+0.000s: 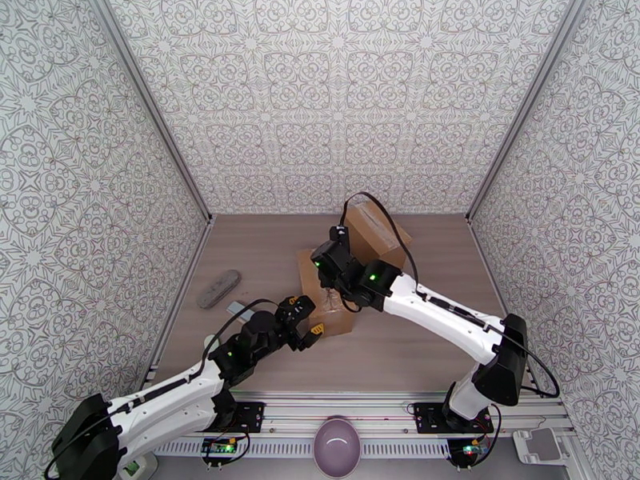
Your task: Unpack the express box
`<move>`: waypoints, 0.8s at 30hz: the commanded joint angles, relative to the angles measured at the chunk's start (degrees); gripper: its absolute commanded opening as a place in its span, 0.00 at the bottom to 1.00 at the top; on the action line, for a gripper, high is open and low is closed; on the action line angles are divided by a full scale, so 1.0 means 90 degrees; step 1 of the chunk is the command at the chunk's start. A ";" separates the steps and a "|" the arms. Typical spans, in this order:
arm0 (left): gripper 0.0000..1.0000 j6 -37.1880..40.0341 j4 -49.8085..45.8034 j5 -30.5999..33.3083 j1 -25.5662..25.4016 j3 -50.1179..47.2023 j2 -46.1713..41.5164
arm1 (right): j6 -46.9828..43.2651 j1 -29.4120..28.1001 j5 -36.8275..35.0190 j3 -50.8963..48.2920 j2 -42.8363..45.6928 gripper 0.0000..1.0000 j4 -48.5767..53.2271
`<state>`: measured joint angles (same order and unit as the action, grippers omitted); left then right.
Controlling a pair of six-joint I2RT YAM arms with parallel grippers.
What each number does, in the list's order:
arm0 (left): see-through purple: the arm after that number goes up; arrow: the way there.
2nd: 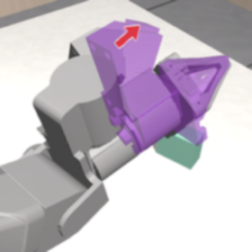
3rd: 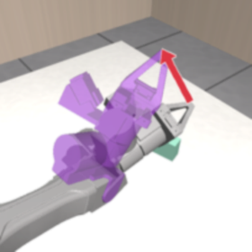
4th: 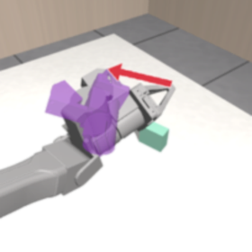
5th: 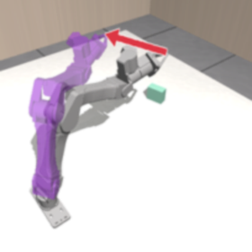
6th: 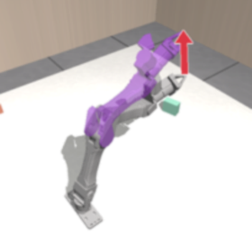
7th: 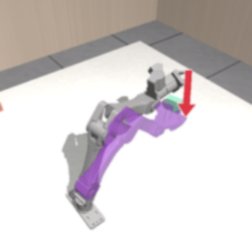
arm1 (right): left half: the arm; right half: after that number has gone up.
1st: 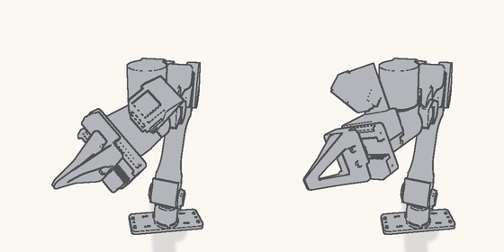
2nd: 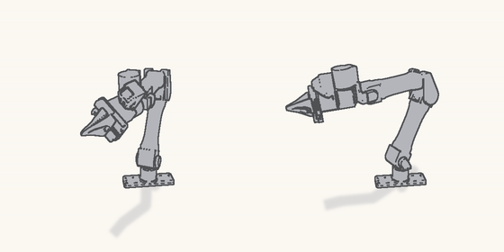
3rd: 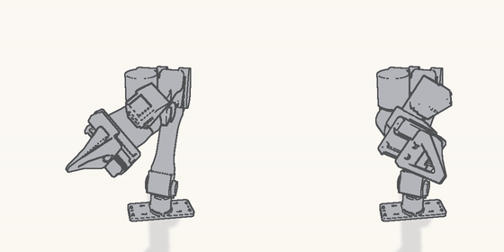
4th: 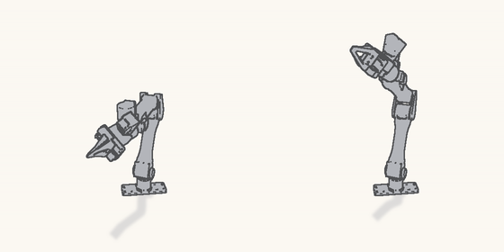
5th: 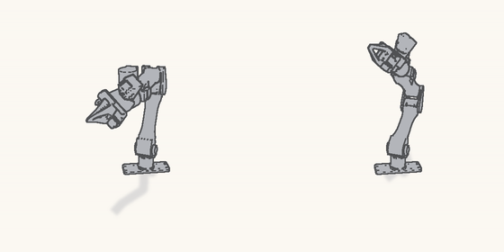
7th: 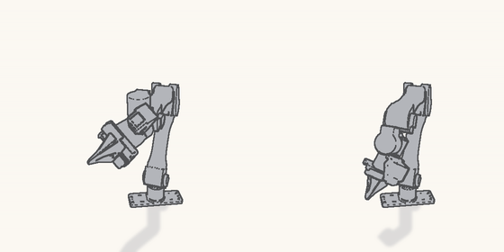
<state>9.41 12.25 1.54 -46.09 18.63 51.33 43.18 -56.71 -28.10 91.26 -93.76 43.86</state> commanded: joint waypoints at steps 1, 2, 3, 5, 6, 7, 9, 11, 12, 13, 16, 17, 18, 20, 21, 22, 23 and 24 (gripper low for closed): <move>0.84 0.0000 0.0112 0.0061 -0.0102 0.0177 0.0065 | 0.0149 -0.0151 0.0061 -0.0157 -0.0171 0.00 0.0250; 0.84 -0.0001 0.0113 0.0061 -0.0105 0.0176 0.0075 | 0.0149 -0.0161 0.0053 -0.0136 -0.0187 0.00 0.0282; 0.84 -0.0018 0.0125 0.0079 -0.0122 0.0176 0.0077 | 0.0161 -0.0181 0.0058 -0.0139 -0.0198 0.00 0.0293; 0.84 -0.0039 0.0140 0.0100 -0.0127 0.0181 0.0087 | 0.0133 -0.0222 0.0024 -0.0122 -0.0230 0.00 0.0289; 0.84 -0.0049 0.0153 0.0118 -0.0142 0.0171 0.0091 | 0.0124 -0.0241 0.0003 -0.0071 -0.0264 0.00 0.0357; 0.84 -0.0058 0.0167 0.0143 -0.0157 0.0171 0.0097 | 0.0123 -0.0242 -0.0015 -0.0027 -0.0301 0.00 0.0413; 0.84 -0.0071 0.0196 0.0174 -0.0178 0.0175 0.0114 | 0.0128 -0.0261 -0.0032 -0.0023 -0.0306 0.00 0.0419; 0.84 -0.0082 0.0211 0.0202 -0.0200 0.0168 0.0124 | 0.0127 -0.0291 -0.0114 0.0023 -0.0332 0.00 0.0499; 0.84 -0.0086 0.0221 0.0226 -0.0214 0.0165 0.0127 | 0.0138 -0.0296 -0.0143 0.0061 -0.0357 0.00 0.0553; 0.84 -0.0088 0.0221 0.0247 -0.0230 0.0164 0.0124 | 0.0144 -0.0301 -0.0149 0.0046 -0.0355 0.00 0.0536; 0.84 -0.0098 0.0212 0.0314 -0.0252 0.0156 0.0107 | 0.0075 -0.0339 -0.0275 0.0054 -0.0227 0.00 0.0427; 0.84 -0.0093 0.0212 0.0329 -0.0262 0.0153 0.0098 | 0.0048 -0.0340 -0.0331 0.0071 -0.0171 0.00 0.0397; 0.84 -0.0081 0.0211 0.0369 -0.0282 0.0147 0.0085 | -0.0002 -0.0340 -0.0348 0.0103 -0.0115 0.00 0.0344; 0.84 0.0021 0.0211 0.0479 -0.0327 0.0171 0.0042 | -0.0099 -0.0340 -0.0323 0.0202 -0.0052 0.00 0.0274; 0.84 0.0094 0.0214 0.0535 -0.0356 0.0188 0.0011 | -0.0129 -0.0340 -0.0306 0.0284 -0.0053 0.00 0.0297; 0.84 0.0186 0.0197 0.0595 -0.0387 0.0210 -0.0030 | -0.0175 -0.0340 -0.0323 0.0359 -0.0065 0.00 0.0331; 0.84 0.0285 0.0180 0.0641 -0.0404 0.0233 -0.0062 | -0.0213 -0.0339 -0.0325 0.0416 -0.0056 0.00 0.0342; 0.85 0.0401 0.0155 0.0689 -0.0440 0.0261 -0.0095 | -0.0249 -0.0341 -0.0355 0.0454 -0.0061 0.00 0.0337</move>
<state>9.93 12.69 6.28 -48.95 18.63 51.79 42.39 -59.09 -30.89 92.36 -95.94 46.04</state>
